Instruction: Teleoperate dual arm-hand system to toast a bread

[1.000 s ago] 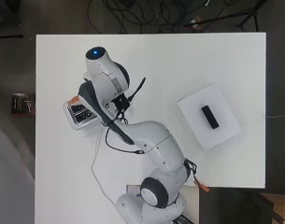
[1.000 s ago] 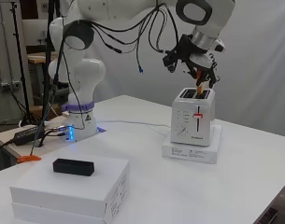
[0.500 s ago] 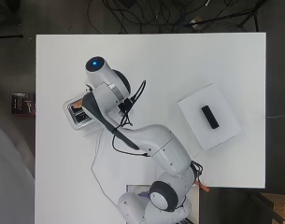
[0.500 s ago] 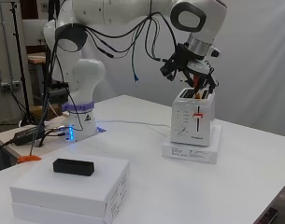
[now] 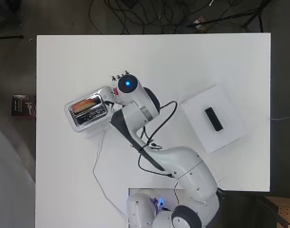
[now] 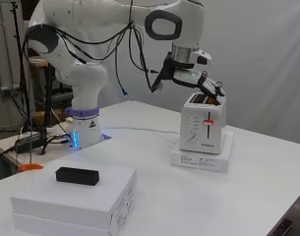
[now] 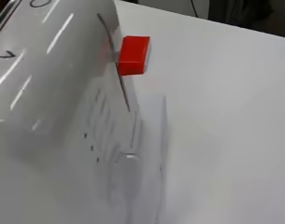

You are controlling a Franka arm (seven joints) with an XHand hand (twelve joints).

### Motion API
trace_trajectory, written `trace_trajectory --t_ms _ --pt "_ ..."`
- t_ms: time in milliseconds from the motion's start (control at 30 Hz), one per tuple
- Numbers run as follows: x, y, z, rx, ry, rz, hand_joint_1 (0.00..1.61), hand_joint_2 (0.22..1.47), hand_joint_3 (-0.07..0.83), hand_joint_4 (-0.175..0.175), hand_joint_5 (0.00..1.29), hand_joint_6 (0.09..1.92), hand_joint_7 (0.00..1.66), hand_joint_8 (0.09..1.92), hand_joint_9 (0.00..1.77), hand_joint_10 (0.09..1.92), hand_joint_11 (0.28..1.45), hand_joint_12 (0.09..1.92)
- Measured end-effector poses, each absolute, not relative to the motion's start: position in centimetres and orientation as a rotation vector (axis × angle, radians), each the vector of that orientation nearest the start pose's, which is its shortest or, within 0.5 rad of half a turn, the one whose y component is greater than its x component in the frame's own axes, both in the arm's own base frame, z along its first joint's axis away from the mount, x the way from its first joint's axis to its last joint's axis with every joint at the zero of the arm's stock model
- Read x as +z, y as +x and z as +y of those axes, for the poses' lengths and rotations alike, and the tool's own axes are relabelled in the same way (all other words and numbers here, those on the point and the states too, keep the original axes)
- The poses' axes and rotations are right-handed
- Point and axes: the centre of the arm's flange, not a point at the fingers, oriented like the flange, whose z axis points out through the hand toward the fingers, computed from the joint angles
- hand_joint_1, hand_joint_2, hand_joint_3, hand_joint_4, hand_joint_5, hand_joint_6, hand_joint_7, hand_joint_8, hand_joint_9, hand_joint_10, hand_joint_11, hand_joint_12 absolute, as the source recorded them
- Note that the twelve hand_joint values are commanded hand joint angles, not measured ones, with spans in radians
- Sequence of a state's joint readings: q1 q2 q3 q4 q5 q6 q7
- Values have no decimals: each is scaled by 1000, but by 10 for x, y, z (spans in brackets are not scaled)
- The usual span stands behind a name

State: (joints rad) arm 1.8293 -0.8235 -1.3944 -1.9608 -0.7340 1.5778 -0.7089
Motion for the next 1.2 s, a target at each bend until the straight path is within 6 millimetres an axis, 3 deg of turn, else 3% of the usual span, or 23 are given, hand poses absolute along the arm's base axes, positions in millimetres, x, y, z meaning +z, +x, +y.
trace_trajectory --t_ms 67,200,367,467,500,600,633,667,700,733,767,833,900,967,1067,1133,1200 --pt "437 528 35 157 -2413 -1882 0 968 0 -55 369 87 603 87 709 87 499 87" --pt "412 524 25 104 -2425 -1844 0 969 0 -48 400 87 644 87 754 87 516 87" --pt "376 537 6 91 -2434 -1762 0 966 0 -47 396 87 682 87 799 87 541 87" --pt "364 552 -1 97 -2431 -1712 0 989 0 -72 388 87 894 87 1143 87 767 109" --pt "360 557 -2 104 -2429 -1702 0 1003 -2 -74 402 87 949 87 1235 87 767 288" --pt "344 572 -1 124 -2421 -1678 0 1034 0 -55 532 87 1130 87 1454 87 666 1085" --pt "339 576 -2 127 -2418 -1671 0 1039 0 -56 543 87 1234 87 1475 343 705 1352" --pt "333 580 -2 130 -2410 -1666 0 1043 0 -59 547 87 1309 225 1463 776 786 1580" --pt "328 581 -1 125 -2396 -1669 0 1044 0 -62 549 87 1309 516 1437 1119 849 1730" --pt "323 583 -1 118 -2377 -1676 0 1045 0 -62 542 87 1237 659 1345 1288 809 1771" --pt "317 584 -3 108 -2351 -1683 0 1045 0 -57 526 87 1160 609 1231 1258 713 1709" --pt "305 588 -3 88 -2301 -1704 0 1047 0 -45 504 87 1077 315 1112 881 583 1413" --pt "299 587 8 99 -2262 -1735 0 1042 0 -40 477 87 1012 102 1094 444 576 962" --pt "296 584 12 122 -2237 -1753 0 1028 1 -43 451 87 943 87 1084 151 643 500" --pt "291 583 12 155 -2197 -1780 0 1014 0 -60 434 87 884 87 1057 87 717 138" --pt "284 585 13 204 -2154 -1793 0 1014 1 -70 425 87 849 87 1025 87 708 87" --pt "275 584 10 245 -2141 -1778 79 1111 14 -69 421 87 828 87 1005 87 692 87"
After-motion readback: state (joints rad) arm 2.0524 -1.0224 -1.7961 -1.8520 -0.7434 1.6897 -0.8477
